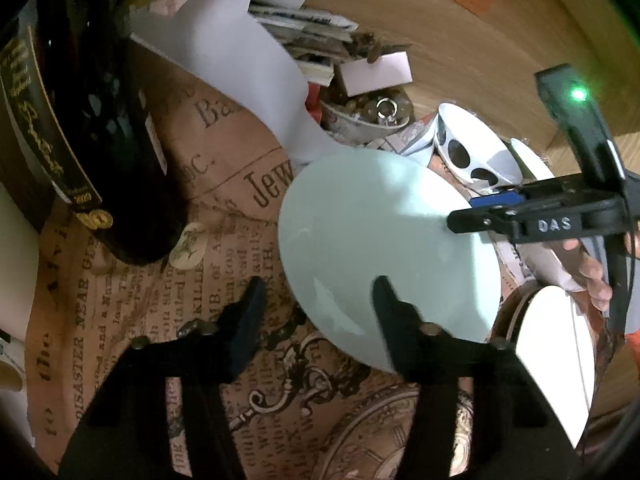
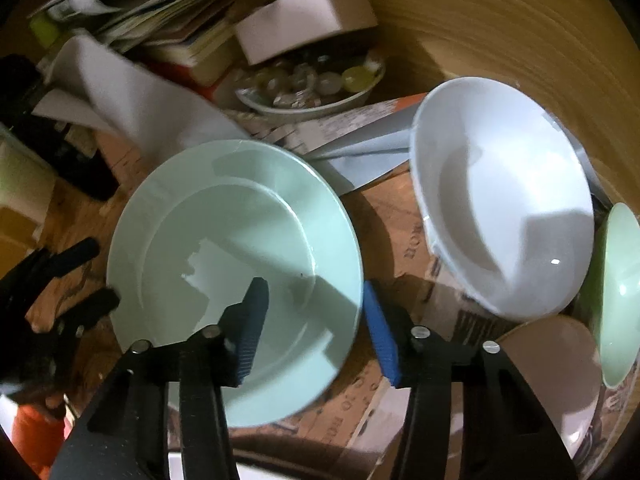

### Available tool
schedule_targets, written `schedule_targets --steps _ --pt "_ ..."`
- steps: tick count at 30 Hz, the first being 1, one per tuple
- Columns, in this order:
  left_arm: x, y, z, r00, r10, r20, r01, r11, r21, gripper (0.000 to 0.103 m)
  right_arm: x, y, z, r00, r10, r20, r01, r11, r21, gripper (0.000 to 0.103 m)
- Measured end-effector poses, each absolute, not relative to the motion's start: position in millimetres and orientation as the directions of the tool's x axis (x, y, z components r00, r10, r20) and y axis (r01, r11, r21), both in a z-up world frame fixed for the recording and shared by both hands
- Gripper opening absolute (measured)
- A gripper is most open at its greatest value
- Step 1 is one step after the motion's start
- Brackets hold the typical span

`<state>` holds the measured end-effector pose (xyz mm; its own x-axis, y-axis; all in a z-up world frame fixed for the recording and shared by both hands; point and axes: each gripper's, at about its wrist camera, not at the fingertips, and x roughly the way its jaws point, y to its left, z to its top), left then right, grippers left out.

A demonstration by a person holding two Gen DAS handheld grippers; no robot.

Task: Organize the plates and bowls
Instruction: 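Move both grippers to the mint green plate's rim, then close both grippers on the mint green plate's rim, then lift the mint green plate with both grippers and carry it over the white plate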

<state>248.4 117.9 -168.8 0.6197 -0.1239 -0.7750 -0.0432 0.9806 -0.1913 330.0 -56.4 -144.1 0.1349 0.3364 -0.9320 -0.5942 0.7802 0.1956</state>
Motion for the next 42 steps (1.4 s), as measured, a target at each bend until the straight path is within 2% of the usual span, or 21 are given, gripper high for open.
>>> schedule_targets --steps 5,8,14,18,20,26,33,42 --pt "248 125 -176 0.607 -0.121 -0.786 -0.069 0.976 -0.204 0.029 313 -58 -141 0.154 0.345 -0.926 -0.627 0.758 0.178 0.033" --pt "252 125 -182 0.586 -0.144 -0.798 -0.065 0.973 -0.223 0.021 309 -60 -144 0.163 0.329 -0.930 -0.631 0.759 0.158 0.032" --pt "248 123 -183 0.595 -0.133 -0.793 -0.069 0.974 -0.216 0.021 312 -44 -155 0.202 0.247 -0.948 -0.637 0.768 0.064 0.034" --pt "247 121 -182 0.598 -0.129 -0.791 -0.067 0.975 -0.210 0.021 319 -40 -162 0.187 0.246 -0.951 -0.644 0.762 0.071 0.034" --pt "246 120 -181 0.597 -0.119 -0.794 -0.072 0.977 -0.201 0.021 321 -41 -162 0.174 0.280 -0.944 -0.641 0.760 0.107 0.028" --pt "231 127 -170 0.631 -0.086 -0.771 -0.107 0.975 -0.196 0.021 306 -43 -160 0.207 0.307 -0.929 -0.650 0.753 0.104 0.021" --pt "207 125 -143 0.698 -0.048 -0.714 -0.117 0.977 -0.179 0.021 288 -50 -153 0.209 0.385 -0.899 -0.635 0.752 0.174 0.019" --pt "180 120 -109 0.781 -0.001 -0.625 -0.124 0.980 -0.156 0.021 266 -71 -114 0.257 0.476 -0.841 -0.634 0.740 0.226 0.018"
